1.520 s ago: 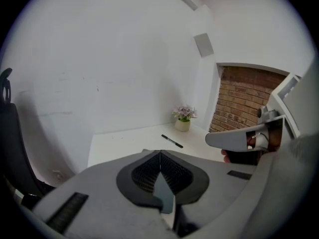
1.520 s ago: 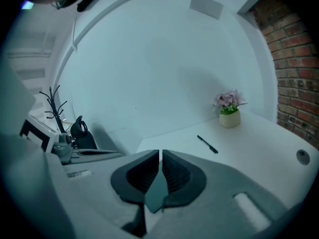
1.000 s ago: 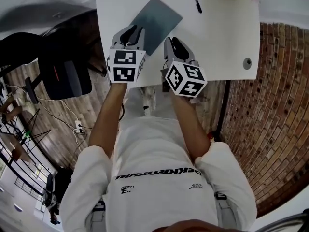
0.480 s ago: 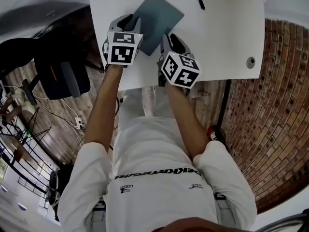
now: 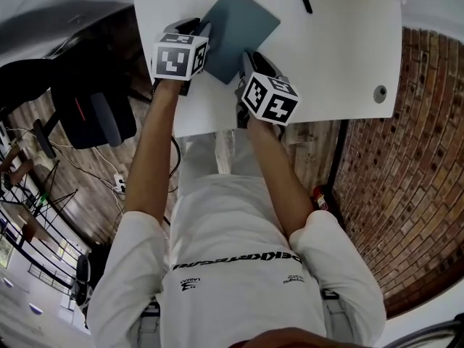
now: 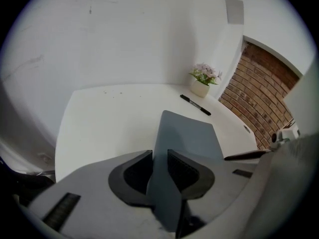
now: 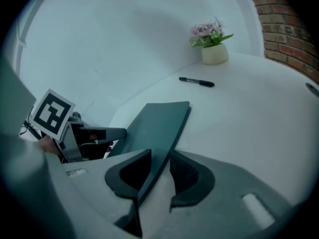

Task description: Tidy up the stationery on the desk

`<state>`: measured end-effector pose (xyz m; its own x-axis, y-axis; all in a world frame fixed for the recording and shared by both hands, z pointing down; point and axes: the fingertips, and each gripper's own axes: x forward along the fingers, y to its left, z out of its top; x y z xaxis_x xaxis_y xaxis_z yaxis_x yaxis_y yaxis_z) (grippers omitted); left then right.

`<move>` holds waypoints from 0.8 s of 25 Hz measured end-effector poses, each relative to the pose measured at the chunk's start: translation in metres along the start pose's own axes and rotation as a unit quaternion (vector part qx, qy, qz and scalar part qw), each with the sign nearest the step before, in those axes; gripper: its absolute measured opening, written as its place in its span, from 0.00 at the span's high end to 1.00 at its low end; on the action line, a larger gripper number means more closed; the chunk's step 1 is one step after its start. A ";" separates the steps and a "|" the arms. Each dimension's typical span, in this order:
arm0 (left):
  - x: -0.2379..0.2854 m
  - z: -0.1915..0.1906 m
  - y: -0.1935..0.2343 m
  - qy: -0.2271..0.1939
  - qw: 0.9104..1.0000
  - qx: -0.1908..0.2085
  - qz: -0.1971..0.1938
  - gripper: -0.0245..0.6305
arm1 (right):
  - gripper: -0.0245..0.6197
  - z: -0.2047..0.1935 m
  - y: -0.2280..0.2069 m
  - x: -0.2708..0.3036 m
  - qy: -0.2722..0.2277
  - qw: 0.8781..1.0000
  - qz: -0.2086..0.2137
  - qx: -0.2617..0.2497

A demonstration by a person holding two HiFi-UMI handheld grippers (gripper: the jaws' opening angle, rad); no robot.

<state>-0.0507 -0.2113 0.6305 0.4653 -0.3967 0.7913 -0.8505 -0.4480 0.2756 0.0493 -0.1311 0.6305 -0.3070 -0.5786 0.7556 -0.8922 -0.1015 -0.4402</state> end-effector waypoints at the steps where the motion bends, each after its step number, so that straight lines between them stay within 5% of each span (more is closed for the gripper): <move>1: 0.001 0.000 0.000 0.006 1.000 0.001 -0.004 0.82 | 0.80 -0.001 0.000 0.002 0.003 1.000 0.001 -0.002; 20: -0.001 -0.018 -0.024 0.033 0.999 0.020 -0.022 0.82 | 0.83 0.027 -0.021 -0.002 0.006 0.997 -0.014 -0.075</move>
<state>-0.0354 -0.1860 0.6334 0.4834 -0.3238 0.8133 -0.8187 -0.4962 0.2891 0.0775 -0.1499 0.6251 -0.2842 -0.5669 0.7732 -0.9398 0.0051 -0.3417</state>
